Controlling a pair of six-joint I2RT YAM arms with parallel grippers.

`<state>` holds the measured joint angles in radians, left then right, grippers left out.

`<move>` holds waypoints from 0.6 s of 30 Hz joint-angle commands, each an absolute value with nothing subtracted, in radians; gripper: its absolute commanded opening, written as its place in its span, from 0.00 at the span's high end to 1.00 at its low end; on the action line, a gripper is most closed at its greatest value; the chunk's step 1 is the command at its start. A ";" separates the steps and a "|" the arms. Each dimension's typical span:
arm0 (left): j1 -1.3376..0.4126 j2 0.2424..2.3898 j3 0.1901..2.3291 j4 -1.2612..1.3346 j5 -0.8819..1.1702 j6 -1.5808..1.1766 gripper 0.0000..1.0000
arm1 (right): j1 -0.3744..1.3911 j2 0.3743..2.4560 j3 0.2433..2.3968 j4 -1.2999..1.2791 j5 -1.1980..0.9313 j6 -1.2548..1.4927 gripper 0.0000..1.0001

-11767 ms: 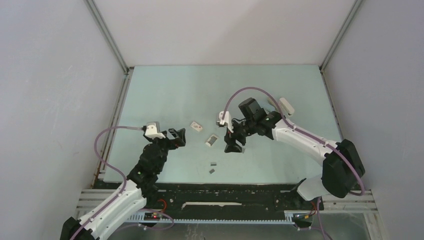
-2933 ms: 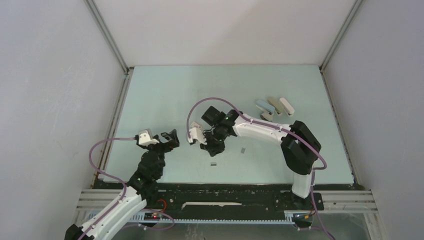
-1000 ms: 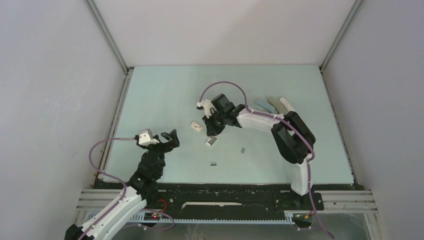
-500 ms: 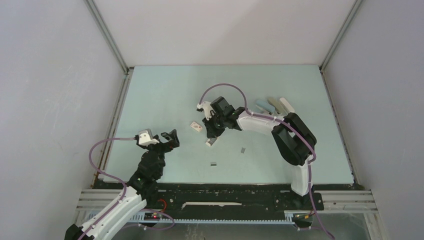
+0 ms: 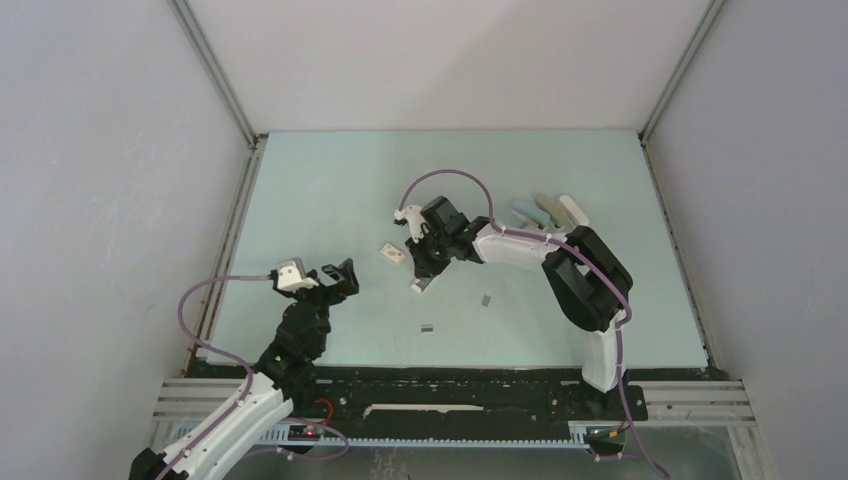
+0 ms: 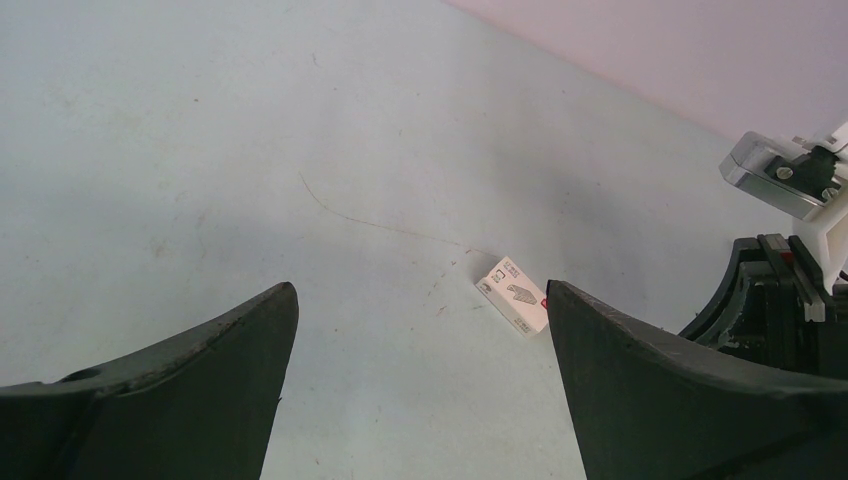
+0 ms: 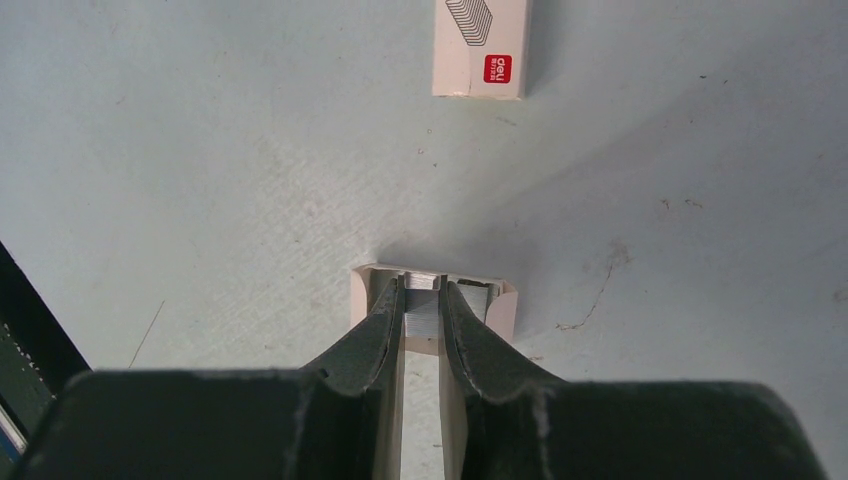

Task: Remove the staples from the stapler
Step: Place the staple in the staple box.

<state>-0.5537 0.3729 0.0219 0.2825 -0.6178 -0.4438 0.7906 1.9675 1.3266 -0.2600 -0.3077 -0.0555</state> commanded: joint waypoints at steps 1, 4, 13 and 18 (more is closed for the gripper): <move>-0.547 0.375 0.008 0.311 -0.627 -0.445 0.00 | 0.801 1.926 1.323 -0.235 -0.291 -0.035 0.83; -0.548 0.372 0.006 0.311 -0.628 -0.444 0.00 | 0.802 1.930 1.323 -0.231 -0.281 -0.030 0.83; -0.547 0.367 0.006 0.309 -0.627 -0.445 0.00 | 0.809 1.944 1.323 -0.233 -0.270 -0.024 0.83; -0.546 0.366 0.006 0.310 -0.628 -0.446 0.00 | 0.813 1.947 1.323 -0.237 -0.270 -0.021 0.83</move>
